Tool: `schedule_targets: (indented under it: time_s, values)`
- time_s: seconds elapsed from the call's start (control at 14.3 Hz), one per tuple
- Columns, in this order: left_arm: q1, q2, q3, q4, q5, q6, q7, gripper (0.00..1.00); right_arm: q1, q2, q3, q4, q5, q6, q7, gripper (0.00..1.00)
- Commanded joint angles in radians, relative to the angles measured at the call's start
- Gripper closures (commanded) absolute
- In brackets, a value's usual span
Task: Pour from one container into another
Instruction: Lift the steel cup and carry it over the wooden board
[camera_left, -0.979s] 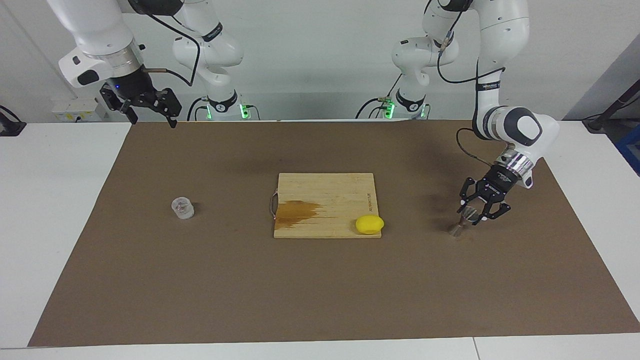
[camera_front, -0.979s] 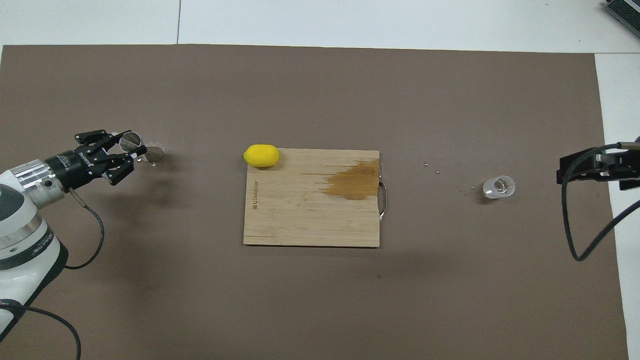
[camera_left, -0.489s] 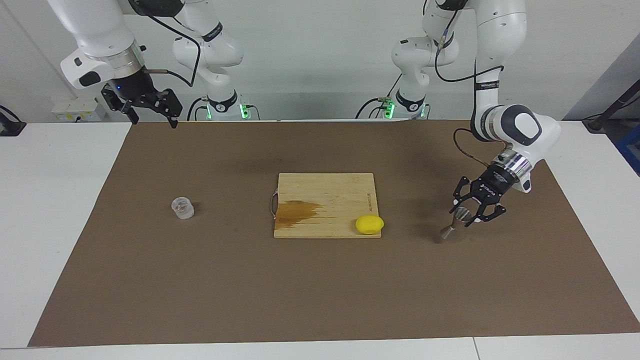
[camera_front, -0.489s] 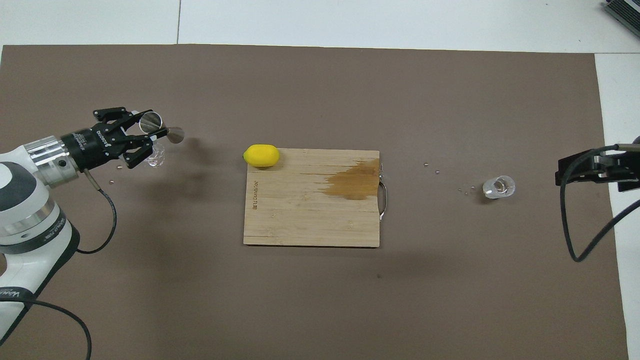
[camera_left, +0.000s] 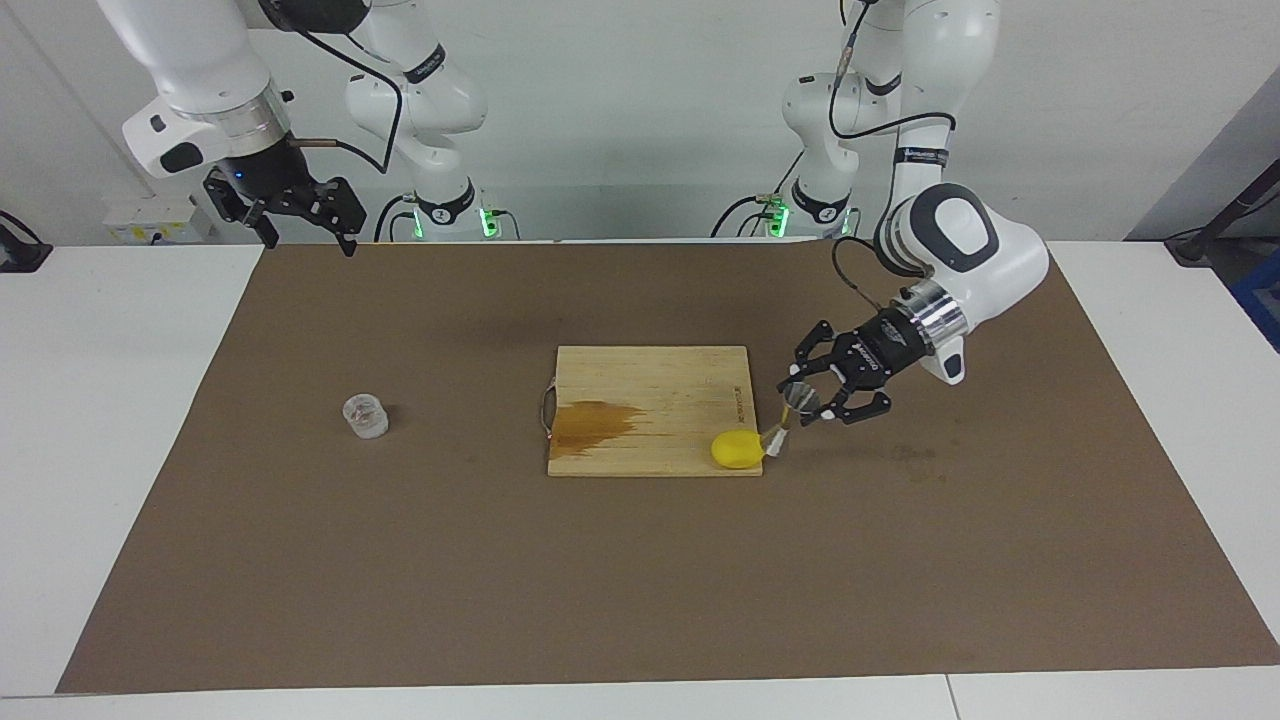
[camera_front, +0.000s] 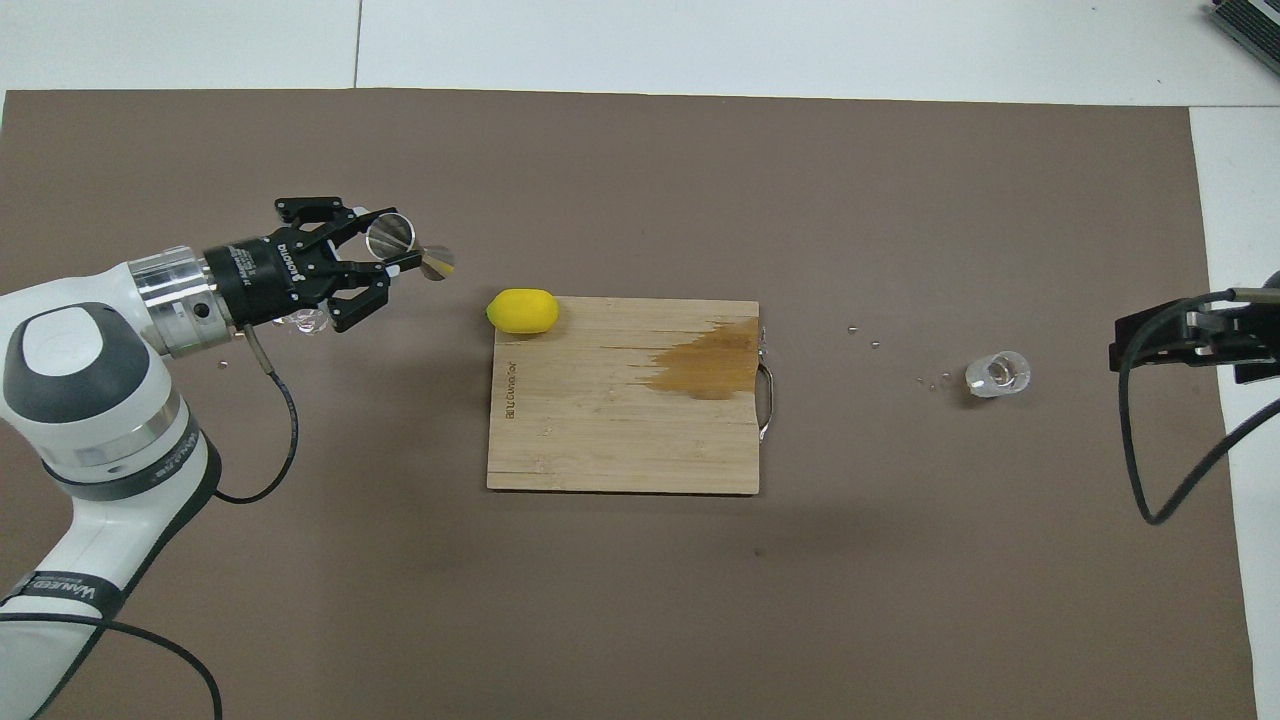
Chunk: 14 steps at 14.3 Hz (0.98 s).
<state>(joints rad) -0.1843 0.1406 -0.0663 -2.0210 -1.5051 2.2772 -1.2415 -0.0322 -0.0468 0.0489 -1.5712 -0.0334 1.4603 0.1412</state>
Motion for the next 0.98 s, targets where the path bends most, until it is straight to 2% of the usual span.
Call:
schedule_targets:
  time_s: [0.0, 0.35, 0.49, 0.7, 0.91]
  values:
    - [-0.139, 0.001, 0.008, 0.014, -0.072, 0.152, -0.049, 1.00, -0.011, -0.027, 0.003, -0.029, 0.021, 0.003, -0.015, 0.00]
    - [-0.398, 0.036, 0.010, 0.016, -0.158, 0.427, -0.047, 1.00, -0.009, -0.038, 0.005, -0.058, 0.021, 0.041, 0.044, 0.00]
    - [-0.437, 0.068, 0.008, 0.037, -0.159, 0.446, -0.045, 1.00, -0.009, -0.047, 0.003, -0.085, 0.021, 0.061, 0.134, 0.00]
    - [-0.494, 0.115, 0.010, 0.063, -0.161, 0.475, -0.042, 1.00, -0.020, -0.053, -0.004, -0.130, 0.044, 0.078, 0.369, 0.00]
    - [-0.512, 0.146, 0.010, 0.096, -0.159, 0.476, -0.039, 1.00, -0.086, -0.053, -0.009, -0.188, 0.125, 0.092, 0.582, 0.00]
